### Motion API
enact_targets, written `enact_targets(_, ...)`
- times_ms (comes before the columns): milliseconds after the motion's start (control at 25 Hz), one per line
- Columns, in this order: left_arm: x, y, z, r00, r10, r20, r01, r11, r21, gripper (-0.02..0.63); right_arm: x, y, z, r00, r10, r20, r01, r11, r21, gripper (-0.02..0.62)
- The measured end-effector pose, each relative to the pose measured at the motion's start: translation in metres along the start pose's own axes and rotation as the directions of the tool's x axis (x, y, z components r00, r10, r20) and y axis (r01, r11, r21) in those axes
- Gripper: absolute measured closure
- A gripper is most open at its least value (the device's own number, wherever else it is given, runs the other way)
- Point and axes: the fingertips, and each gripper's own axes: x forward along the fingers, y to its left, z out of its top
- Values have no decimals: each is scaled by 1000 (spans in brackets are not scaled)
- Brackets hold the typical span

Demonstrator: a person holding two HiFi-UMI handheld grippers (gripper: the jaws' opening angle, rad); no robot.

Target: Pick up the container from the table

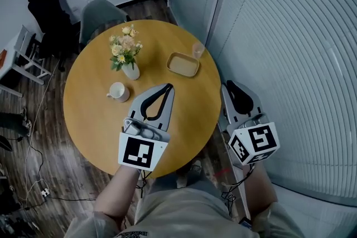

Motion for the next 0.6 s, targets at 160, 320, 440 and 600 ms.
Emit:
enact_targets(160, 21, 17, -14, 1000, 22, -11, -22, 1000, -4, 586, 37, -17, -15, 999, 1, -40, 0, 1000, 20, 513)
enact_targets(320, 41, 33, -31, 999, 53, -7, -53, 999, 5, 586, 79, -33, -43, 997, -5, -83, 9, 999, 51, 479)
enact_targets(440, 55, 38, -45, 999, 50, -22, -50, 999, -15, 586, 108, -45, -66, 993, -15, -119, 24, 997, 78, 465)
enact_targets(600, 76, 43, -69, 999, 33, -27, -33, 999, 1, 586, 145, -56, -100, 983, -22, -180, 37, 996, 76, 465)
